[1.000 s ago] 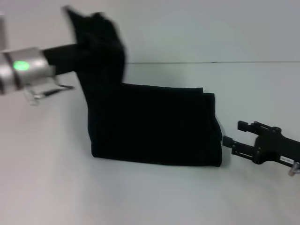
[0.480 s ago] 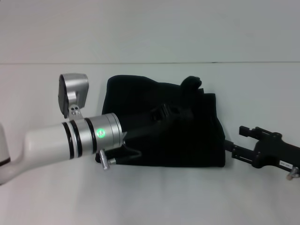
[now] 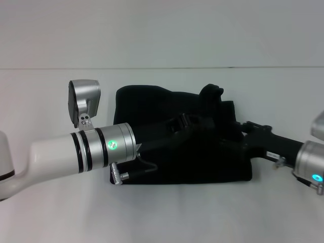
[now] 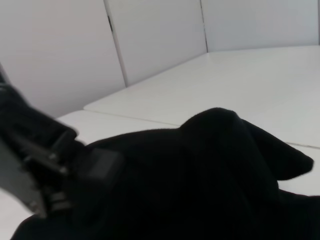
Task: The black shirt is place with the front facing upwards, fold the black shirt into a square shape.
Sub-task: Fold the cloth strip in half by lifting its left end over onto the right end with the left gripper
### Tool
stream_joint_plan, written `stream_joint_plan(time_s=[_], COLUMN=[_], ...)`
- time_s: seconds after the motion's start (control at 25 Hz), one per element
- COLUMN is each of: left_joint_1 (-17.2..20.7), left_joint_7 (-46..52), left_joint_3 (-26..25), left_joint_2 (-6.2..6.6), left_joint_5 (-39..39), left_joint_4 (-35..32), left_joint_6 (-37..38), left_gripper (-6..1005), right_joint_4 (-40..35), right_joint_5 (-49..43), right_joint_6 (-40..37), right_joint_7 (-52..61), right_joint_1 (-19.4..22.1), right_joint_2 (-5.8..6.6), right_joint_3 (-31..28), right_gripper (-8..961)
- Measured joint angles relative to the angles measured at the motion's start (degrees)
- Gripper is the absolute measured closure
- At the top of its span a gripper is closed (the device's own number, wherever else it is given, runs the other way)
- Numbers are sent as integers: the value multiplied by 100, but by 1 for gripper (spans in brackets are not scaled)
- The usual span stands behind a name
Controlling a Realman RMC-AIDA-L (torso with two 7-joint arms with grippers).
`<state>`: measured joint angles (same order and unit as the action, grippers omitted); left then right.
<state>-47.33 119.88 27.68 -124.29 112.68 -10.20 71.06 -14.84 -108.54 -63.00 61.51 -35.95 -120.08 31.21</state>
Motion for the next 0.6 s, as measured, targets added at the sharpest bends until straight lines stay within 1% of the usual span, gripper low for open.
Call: stream_joint_plan(time_s=[0.16, 0.32, 0.48, 0.6], left_joint_1=[-2, -4, -1, 10], left_joint_7=[-3, -15, -17, -20], left_joint_3=[24, 27, 27, 82], left_joint_2=[10, 22, 25, 21], left_joint_5=[-1, 1, 23, 63], left_joint_4=[0, -31, -69, -71], left_joint_6=[42, 135, 234, 263], left_gripper=[949, 949, 949, 949], right_joint_4=[395, 628, 663, 623], right_joint_5=[3, 219, 658, 983], right_joint_6=[692, 1340, 1672, 1689], right_joint_7=[1, 1, 2, 2], right_joint_1=[-458, -806, -957, -971], right_joint_2=[-24, -37, -43, -26], right_joint_3=[6, -4, -3, -2], right_gripper=[186, 186, 186, 185])
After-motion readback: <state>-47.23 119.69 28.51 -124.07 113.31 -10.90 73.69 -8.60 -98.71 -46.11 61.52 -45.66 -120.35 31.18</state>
